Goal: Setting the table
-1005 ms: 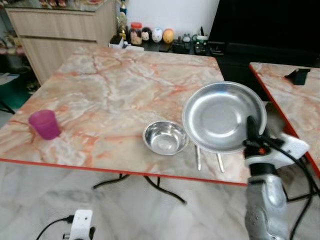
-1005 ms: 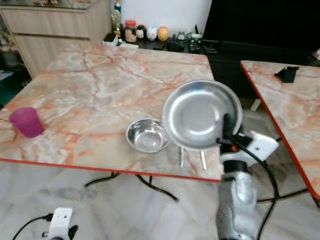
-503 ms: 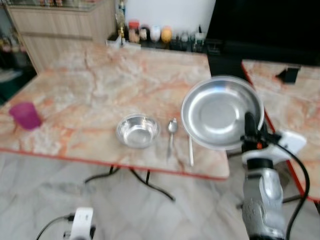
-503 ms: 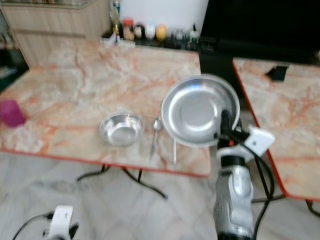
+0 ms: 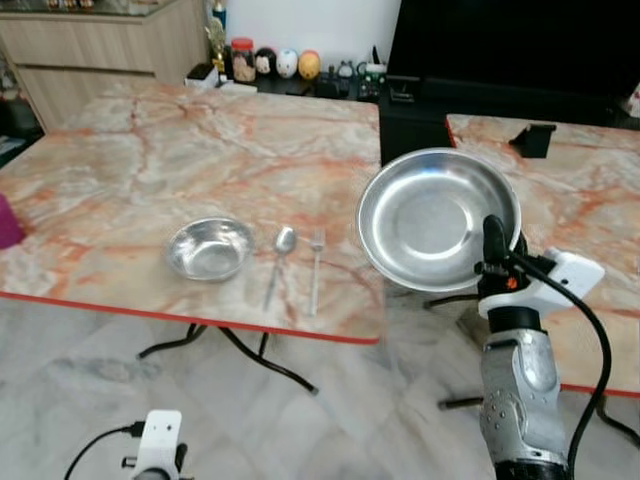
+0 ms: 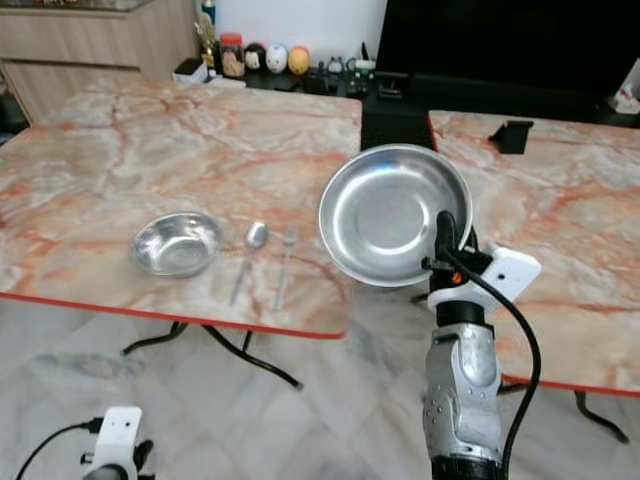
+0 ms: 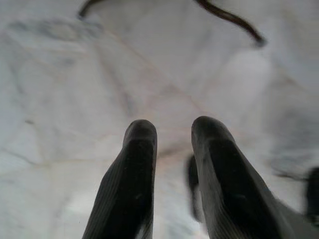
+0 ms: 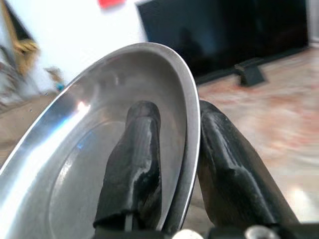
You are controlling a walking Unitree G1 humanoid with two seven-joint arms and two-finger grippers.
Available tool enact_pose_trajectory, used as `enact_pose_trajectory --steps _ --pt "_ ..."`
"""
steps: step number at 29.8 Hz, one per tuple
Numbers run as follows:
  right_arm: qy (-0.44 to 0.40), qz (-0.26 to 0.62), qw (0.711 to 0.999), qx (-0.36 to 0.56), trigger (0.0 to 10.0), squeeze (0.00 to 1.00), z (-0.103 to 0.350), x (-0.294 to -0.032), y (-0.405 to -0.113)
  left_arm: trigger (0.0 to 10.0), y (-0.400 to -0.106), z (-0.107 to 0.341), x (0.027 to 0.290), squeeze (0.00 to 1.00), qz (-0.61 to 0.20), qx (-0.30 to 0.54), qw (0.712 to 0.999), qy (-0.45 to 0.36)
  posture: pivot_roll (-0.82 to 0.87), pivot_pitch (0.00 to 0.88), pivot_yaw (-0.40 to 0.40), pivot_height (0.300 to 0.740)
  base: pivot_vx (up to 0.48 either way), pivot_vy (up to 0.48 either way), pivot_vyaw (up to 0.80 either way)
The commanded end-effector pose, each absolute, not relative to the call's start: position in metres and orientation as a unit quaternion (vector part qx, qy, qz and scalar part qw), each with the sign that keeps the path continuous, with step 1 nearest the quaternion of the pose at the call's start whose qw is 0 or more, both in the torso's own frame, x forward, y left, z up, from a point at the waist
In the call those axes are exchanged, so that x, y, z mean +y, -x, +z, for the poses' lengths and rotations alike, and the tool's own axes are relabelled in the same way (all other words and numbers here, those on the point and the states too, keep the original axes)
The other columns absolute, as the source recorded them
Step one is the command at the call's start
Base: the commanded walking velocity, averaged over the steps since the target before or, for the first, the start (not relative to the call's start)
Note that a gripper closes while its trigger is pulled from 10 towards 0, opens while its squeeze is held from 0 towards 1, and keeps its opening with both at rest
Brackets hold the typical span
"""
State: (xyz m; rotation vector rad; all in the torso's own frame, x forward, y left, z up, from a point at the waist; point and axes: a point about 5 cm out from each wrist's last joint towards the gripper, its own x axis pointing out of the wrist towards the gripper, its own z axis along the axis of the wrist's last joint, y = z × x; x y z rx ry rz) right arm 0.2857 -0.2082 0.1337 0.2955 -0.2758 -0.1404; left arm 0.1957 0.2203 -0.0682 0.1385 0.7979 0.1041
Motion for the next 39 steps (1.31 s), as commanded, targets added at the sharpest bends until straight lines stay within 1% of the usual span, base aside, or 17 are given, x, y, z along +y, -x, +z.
enact_pose_trajectory --steps 1,39 --pt "-0.153 -0.067 0.975 -0.147 10.0 0.0 0.1406 -0.2062 -0.2891 10.0 -0.1919 -0.07 0.2231 0.0 0.048 0.398 0.913 -0.075 0.02 0.0 -0.05 0.724 0.0 -0.289 0.41" --pt "-0.158 -0.081 0.974 -0.144 10.0 0.0 0.1378 -0.2085 -0.289 10.0 -0.1894 -0.0715 0.2229 0.0 0.046 0.402 0.911 -0.076 0.02 0.0 -0.049 0.724 0.0 -0.288 0.01"
